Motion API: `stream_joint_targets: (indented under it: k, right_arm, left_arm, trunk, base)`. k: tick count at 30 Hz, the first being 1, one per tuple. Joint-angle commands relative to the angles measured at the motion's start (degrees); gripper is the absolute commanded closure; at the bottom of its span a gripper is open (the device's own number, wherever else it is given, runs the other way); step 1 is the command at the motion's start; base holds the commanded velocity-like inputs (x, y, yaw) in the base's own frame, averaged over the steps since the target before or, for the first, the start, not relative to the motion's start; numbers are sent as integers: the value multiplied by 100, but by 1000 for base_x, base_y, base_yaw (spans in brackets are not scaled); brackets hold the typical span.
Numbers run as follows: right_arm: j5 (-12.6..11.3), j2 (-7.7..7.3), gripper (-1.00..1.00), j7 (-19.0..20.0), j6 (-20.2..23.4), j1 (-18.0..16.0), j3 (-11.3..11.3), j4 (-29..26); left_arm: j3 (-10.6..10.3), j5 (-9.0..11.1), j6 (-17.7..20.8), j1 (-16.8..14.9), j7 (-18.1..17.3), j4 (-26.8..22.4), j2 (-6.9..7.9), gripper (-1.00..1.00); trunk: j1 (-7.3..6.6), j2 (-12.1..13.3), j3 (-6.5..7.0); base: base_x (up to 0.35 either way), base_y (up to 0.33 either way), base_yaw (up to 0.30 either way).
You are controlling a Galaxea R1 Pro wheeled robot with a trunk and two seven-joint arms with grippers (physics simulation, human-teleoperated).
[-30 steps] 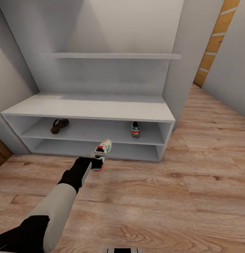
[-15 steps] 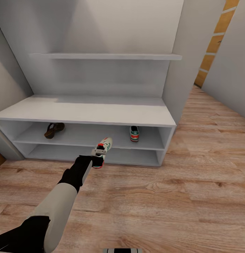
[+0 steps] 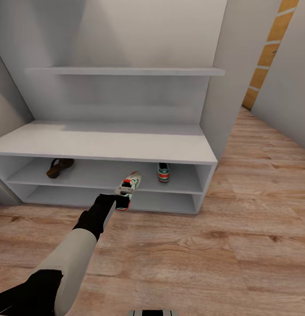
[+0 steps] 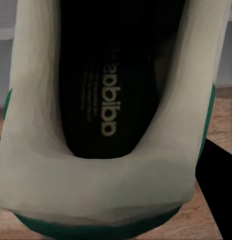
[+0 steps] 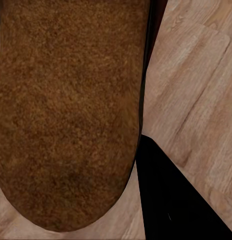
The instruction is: Pick up the two gym shoes and the two sandals from the corridor floor and place them onto the hallstand (shoe rack) in the corridor, making sure they are on the rack and not on the floor. Arrange them so the two gym shoes are next to each other and the two sandals are next to each other.
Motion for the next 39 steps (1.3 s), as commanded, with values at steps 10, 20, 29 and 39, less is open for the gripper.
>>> stream_joint_targets:
  k: [10,20,29,39]
  right_arm:
    - [31,0,100,14,27,-5,-2,-3]
    - [27,0,100,10,27,-5,-2,-2]
    - [28,0,100,14,27,-5,-2,-2]
    - [28,0,100,10,27,-5,-2,-2]
  left_arm:
    - [18,-61,28,-2,-56,-10,4,100]
    - [17,-61,28,-2,-56,-10,1,100]
    - [17,-61,28,-2,-56,-11,-4,100]
    - [17,-61,28,-2,-56,-16,-4,100]
  trunk:
    - [1,-2,-5]
    - [1,-2,-5]
    - [1,-2,-5]
    - [12,-7,-94]
  base:
    - [216,-196,0]
    - [153,-11,0]
    - [61,0,0]
    - [0,0,0]
